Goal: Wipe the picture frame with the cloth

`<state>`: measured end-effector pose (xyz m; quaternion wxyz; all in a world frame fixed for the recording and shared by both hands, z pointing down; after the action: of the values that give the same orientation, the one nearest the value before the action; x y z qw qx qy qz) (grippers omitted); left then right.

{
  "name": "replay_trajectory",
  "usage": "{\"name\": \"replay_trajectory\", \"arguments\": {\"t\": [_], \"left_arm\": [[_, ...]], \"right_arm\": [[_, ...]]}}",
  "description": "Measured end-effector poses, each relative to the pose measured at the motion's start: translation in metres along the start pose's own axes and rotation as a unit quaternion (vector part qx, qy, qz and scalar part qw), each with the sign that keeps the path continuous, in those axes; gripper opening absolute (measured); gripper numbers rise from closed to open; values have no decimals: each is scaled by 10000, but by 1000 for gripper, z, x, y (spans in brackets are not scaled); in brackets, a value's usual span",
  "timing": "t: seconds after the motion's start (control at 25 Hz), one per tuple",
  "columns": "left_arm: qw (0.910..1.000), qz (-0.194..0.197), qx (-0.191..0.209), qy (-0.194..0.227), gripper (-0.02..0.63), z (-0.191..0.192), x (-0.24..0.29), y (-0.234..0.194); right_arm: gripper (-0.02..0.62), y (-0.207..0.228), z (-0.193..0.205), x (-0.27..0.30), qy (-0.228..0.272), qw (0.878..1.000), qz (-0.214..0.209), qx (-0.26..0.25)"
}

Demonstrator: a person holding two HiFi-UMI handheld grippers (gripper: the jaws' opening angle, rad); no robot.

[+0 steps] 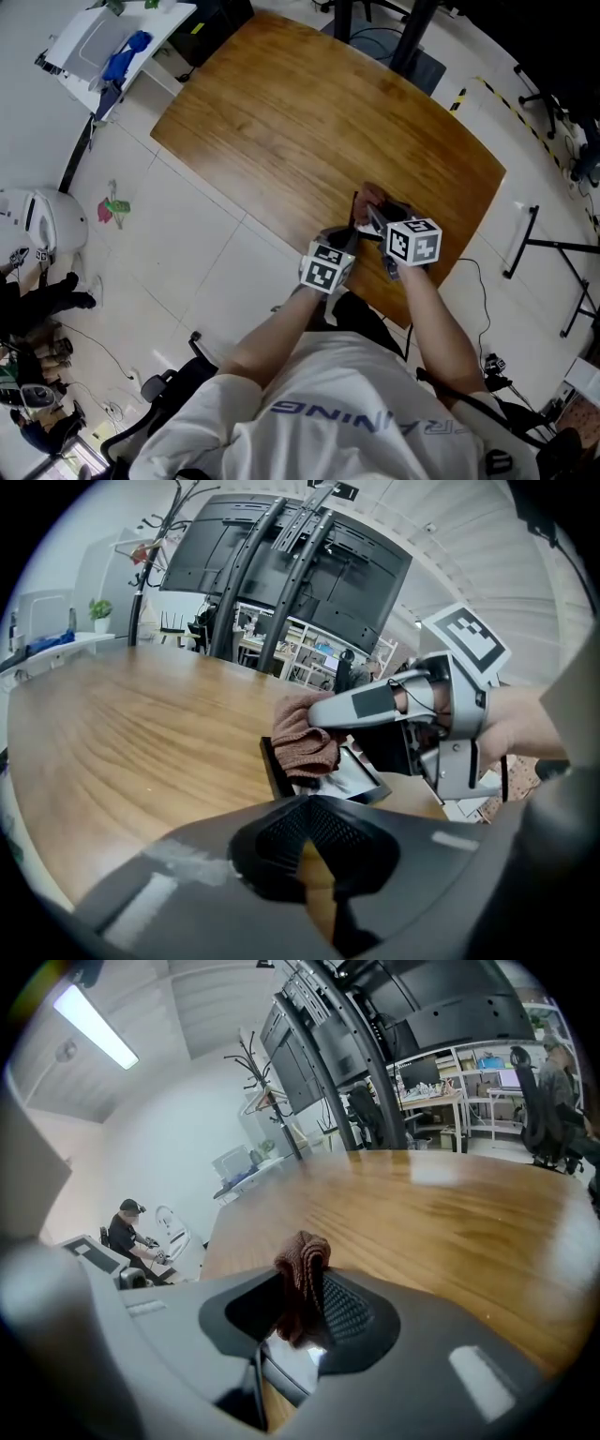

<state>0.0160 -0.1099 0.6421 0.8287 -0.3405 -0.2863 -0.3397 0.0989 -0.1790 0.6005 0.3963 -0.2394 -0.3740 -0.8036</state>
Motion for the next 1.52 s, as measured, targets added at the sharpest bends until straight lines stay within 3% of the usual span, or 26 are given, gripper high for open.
{"name": "replay_trajectory", "arguments": {"t": [0.4, 0.76, 0.92, 1.2, 1.52], "left_arm": [[10000, -44, -40, 21, 3, 1, 0, -2], [9999, -21, -102, 7, 3, 0, 0, -1], [9999, -22, -113, 26, 3, 0, 2, -1], [9999, 1, -143, 5, 3, -1, 1, -1], [9999, 51, -102, -7, 3, -1, 0, 1]], "right_arm": [[112, 58, 12, -54, 109, 9969, 742, 224], [112, 85, 22, -83, 184, 9931, 1090, 392], [112, 75, 17, -87, 301, 9941, 952, 415], [112, 7, 2, -51, 116, 9997, 144, -188], [112, -30, -1, -11, -162, 9976, -63, -664]]}}
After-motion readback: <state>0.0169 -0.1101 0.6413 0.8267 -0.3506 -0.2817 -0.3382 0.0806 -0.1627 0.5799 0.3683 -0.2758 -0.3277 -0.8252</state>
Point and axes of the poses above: the fingertips, and each gripper's own axes: x forward along the fingers, y to its right, z out of its underside, the point moved 4 cm from there along -x, backward along the fingers, and after that the axes turned 6 degrees about -y, right-handed, at the moved point
